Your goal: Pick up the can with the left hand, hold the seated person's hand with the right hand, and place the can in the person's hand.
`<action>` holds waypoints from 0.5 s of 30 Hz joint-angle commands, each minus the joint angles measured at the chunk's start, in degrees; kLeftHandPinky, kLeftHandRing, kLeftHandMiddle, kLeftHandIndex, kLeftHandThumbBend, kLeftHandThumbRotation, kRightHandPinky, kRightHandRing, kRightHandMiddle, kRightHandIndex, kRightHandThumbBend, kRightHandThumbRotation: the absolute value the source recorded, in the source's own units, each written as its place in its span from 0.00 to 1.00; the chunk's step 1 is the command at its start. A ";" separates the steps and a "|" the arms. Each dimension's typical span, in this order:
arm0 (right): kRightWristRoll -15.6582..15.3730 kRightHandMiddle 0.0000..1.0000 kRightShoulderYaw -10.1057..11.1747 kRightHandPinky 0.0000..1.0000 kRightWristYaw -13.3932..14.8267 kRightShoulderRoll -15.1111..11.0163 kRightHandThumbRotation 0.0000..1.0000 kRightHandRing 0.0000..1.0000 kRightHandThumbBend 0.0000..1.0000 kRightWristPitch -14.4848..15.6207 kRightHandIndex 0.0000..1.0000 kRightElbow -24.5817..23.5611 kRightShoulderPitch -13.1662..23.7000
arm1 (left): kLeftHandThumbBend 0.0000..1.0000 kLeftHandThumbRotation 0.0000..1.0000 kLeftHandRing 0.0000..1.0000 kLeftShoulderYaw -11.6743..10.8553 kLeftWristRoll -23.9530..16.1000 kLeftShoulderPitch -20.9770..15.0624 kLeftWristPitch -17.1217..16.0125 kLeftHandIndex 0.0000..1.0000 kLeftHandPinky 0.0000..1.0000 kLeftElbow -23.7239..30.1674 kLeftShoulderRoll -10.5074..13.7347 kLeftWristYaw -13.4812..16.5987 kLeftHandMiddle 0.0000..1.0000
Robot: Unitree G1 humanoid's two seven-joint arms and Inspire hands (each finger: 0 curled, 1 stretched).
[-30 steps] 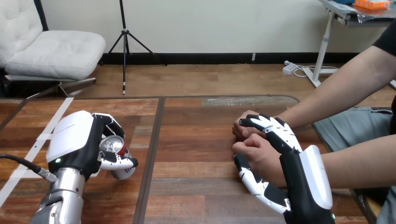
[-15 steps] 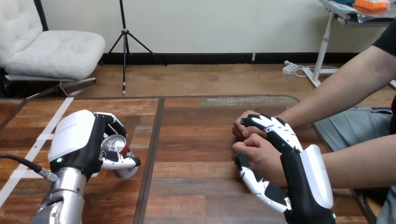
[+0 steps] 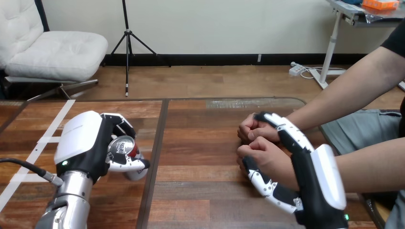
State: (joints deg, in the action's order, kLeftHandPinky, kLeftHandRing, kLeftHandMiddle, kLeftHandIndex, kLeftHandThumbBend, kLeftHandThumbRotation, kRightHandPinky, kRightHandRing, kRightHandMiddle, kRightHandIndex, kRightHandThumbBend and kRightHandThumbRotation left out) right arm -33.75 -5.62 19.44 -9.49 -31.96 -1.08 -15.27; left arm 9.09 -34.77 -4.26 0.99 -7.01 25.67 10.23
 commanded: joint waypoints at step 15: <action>-7.82 0.96 7.45 0.95 -2.01 -5.07 0.12 0.96 0.68 11.06 0.94 -13.04 1.74 | 0.77 0.00 0.35 -0.48 -0.74 -0.97 -7.69 0.45 0.30 7.62 -1.34 2.15 0.42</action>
State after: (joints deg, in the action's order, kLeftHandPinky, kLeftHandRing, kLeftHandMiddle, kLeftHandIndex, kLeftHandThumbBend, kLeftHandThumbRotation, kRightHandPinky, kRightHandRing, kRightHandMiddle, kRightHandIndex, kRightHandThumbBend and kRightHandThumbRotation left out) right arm -39.65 -0.64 18.40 -12.65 -23.57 -9.12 -15.34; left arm 9.14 -34.98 -2.81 -4.47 -4.14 24.79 10.95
